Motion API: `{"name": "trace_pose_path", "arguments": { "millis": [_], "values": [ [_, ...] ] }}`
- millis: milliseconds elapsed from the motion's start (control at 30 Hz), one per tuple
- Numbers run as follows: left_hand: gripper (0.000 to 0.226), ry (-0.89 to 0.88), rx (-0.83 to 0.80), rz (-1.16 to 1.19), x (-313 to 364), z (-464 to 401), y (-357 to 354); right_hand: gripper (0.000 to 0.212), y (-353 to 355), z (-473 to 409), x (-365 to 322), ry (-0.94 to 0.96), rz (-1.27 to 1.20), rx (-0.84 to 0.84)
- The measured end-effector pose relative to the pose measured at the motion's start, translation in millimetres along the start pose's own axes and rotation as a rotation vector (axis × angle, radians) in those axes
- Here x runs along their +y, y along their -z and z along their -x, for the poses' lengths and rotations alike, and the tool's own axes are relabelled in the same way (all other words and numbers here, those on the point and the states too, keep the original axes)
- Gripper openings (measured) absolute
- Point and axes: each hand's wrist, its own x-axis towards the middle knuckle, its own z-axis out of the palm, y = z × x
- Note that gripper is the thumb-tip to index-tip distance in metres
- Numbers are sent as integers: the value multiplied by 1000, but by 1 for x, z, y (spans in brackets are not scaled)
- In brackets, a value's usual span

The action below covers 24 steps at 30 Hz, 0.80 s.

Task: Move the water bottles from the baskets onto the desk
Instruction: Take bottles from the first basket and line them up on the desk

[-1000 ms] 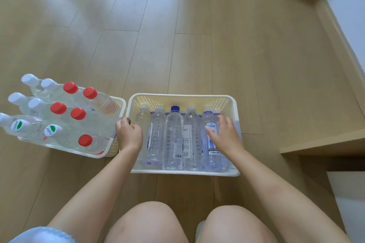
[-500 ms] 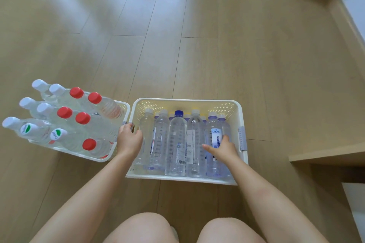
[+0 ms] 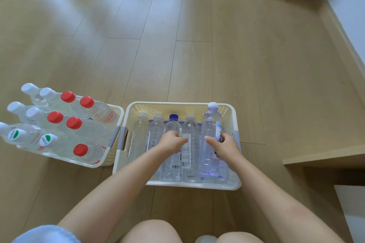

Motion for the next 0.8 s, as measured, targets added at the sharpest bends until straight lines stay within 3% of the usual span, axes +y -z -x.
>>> {"name": "trace_pose_path", "arguments": {
  "millis": [100,200,367,533,633,800],
  "values": [
    [29,30,-35,-130,10,-8,-22,34,15,9,-15,29,-84,-55],
    [30,41,29,-172,15,-20,-33,34,32,10,-22,52,-126,-45],
    [40,10,67,-323,23,-28,-53,60,44,6,-20,27,-346,-46],
    [46,-22,150,-493,21,-36,-55,69,48,0,-12,15,-481,-136],
    [39,-14,178,-454,14,-41,-56,64,46,-2,-10,-5,-581,-195],
    [42,0,123,-194,1,-43,-44,73,37,-1,-9,-32,-650,-267]
  ]
}}
